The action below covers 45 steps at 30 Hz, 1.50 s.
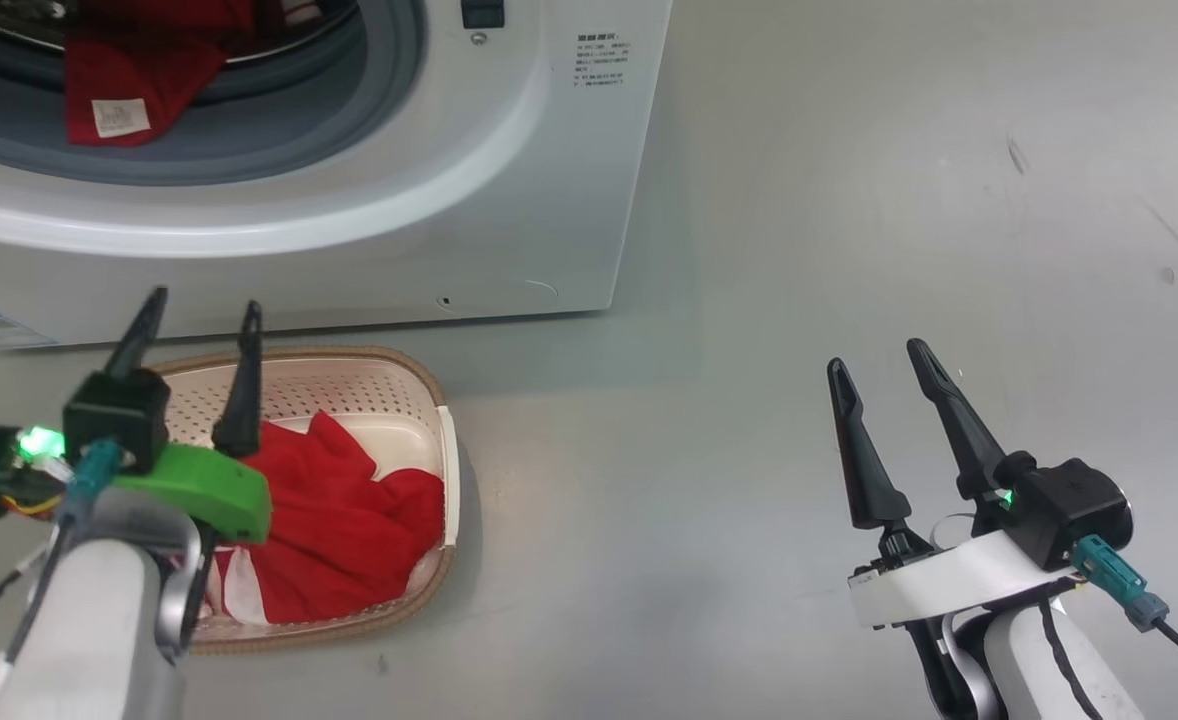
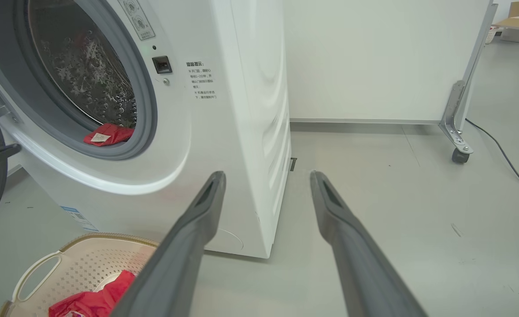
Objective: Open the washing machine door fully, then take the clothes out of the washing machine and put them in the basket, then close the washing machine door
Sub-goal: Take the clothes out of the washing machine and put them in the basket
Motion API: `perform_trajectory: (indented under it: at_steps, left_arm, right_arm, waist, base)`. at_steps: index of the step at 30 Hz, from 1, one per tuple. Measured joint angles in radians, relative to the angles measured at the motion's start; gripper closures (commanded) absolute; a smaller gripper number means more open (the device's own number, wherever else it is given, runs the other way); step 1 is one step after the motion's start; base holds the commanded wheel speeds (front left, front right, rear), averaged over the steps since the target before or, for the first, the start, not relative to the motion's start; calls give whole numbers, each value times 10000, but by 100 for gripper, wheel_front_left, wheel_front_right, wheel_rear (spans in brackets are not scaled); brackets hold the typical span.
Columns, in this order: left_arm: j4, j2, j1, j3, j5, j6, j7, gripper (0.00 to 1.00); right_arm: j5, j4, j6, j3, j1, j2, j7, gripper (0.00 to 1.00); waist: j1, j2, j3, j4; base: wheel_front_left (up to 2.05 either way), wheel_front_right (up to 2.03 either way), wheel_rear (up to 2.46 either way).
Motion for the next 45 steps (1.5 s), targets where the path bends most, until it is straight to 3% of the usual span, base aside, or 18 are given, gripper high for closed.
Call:
perform_trajectory:
  at_steps: [9,22,45]
  left_arm:
    - [826,865,-2507,663,-33,2,1331,0]
    - [2395,2013,-5094,644,784,10,3104,0]
    - [4366,3164,-7276,757,1519,240,4617,0]
  right_arm:
    - [4,88,107,364,-496,213,-6,0]
    - [102,408,255,683,-1110,353,-115,0]
    - [276,884,267,1127,-1710,476,-190,0]
  waist:
    - [0,0,985,-627]
    - [0,0,2026,-1738]
    - [0,0,3161,-2655]
  base:
    - [0,0,0]
    - [0,0,0]
    - [0,0,0]
